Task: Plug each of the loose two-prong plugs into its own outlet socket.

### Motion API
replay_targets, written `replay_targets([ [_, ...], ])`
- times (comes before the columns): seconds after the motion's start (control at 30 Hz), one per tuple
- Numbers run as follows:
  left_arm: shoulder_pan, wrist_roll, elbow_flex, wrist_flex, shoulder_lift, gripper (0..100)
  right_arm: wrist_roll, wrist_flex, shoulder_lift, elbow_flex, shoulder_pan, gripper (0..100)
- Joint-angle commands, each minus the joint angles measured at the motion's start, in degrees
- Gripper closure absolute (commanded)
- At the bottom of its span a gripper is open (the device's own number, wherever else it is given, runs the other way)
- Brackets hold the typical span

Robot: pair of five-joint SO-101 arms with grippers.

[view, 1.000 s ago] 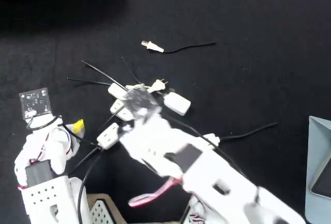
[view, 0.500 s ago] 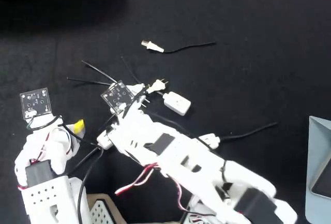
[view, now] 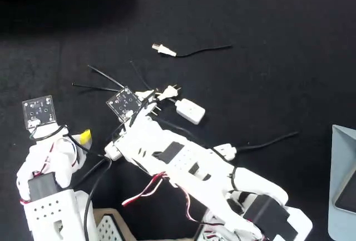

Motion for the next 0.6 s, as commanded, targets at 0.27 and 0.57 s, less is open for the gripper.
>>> replay_targets([
  [0.27,-0.5,0.5,-0.4,-1.3,-0.6,70,0.6,-0.9,0.4,-2.5,3.5,98.6],
  [0.57,-0.5,0.5,-0.4,-1.3,-0.6,70,0.5,-0.9,1.2,-1.6,2.0,98.6],
])
